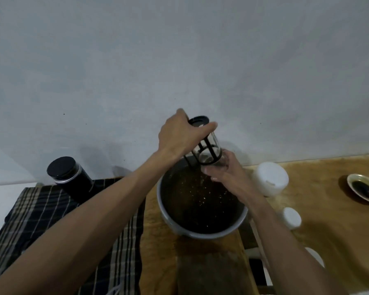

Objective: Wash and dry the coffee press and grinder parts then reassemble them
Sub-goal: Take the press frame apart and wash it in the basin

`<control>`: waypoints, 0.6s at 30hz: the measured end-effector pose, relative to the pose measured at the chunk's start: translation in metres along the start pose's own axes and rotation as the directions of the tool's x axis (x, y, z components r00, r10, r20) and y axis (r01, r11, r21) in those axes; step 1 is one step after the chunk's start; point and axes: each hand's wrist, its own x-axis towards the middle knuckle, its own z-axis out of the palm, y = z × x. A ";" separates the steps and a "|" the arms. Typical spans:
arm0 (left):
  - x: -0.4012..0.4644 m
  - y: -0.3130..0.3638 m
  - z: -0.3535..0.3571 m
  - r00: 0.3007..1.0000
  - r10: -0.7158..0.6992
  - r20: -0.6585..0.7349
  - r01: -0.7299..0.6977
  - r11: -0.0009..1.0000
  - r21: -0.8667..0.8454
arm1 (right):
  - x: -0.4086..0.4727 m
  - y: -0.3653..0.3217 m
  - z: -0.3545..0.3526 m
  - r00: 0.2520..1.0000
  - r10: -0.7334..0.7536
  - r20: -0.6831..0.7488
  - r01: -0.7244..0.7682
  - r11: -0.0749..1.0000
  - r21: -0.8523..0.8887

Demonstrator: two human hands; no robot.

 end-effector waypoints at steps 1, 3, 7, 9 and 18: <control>0.000 0.008 -0.008 0.999 0.043 -0.031 -0.042 0.999 0.017 | -0.002 -0.006 -0.002 0.999 -0.038 -0.031 0.036 0.998 -0.053; -0.003 0.019 -0.015 0.982 0.164 -0.092 -0.158 0.985 0.072 | -0.006 -0.012 -0.002 0.993 -0.077 -0.088 0.068 0.992 -0.106; -0.015 -0.011 0.023 0.970 0.194 0.145 -0.227 0.934 0.275 | 0.002 0.033 0.011 0.997 0.023 -0.067 -0.047 0.927 -0.372; -0.029 -0.037 0.047 0.946 0.112 0.304 -0.210 0.926 0.313 | 0.005 0.082 0.019 0.992 0.121 -0.028 -0.121 0.890 -0.440; -0.007 -0.021 0.036 0.938 0.205 0.278 -0.284 0.916 0.284 | -0.002 0.045 0.020 0.984 -0.058 -0.169 -0.028 0.883 -0.468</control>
